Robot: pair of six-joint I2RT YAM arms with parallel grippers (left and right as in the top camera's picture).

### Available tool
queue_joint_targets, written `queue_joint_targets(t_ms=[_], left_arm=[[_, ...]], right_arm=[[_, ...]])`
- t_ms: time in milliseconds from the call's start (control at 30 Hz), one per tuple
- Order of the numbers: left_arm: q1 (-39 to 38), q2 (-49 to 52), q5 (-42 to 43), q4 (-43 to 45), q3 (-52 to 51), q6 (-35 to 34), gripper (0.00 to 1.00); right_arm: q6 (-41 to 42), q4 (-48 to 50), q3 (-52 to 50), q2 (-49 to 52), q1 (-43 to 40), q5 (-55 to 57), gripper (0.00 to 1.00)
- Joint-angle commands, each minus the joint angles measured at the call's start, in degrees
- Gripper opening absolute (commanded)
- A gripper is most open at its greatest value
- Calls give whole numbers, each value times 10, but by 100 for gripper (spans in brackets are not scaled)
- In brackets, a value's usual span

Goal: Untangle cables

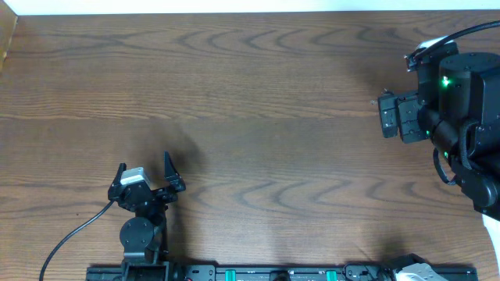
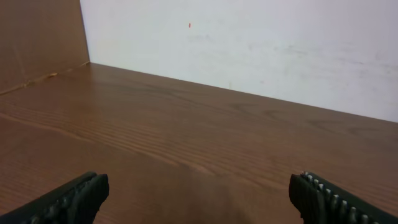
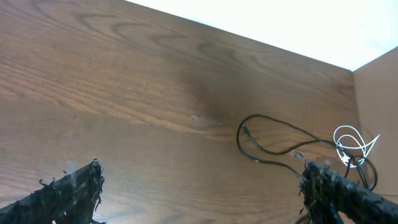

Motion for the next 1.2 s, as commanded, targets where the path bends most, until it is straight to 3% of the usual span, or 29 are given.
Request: queue_joint_targets(t_ms=[0,267,433,567,700,867,1033,1167], left_arm=[[2,-4,-5,-30,-7,9,98],[2,-4,-5,-30,-7,9,98],[2,-4,-5,-30,-7,9,98],[2,-4,-5,-30,-7,9,98],[2,-4,-5,-30,-7,9,98],[2,-4,-5,-30,-7,9,98],[2,-4,-5,-30,-7,9,98],[2,-4,-5,-30,-7,9,98]], right_arm=[[-1,0,4,-4,5,1,99],[3,0,4,-4,5,-33,99],[23,240,-117,-34,5,-83,99],[23,495,-357,-130,4,-120,99],[18,657,-569,-265,-23,-120,99],[12,682,-707,-441,-102,-121,99],[-110,678,-795,-595,-160,-137,99],[-152,684,-845,-662,-159,-176,99]])
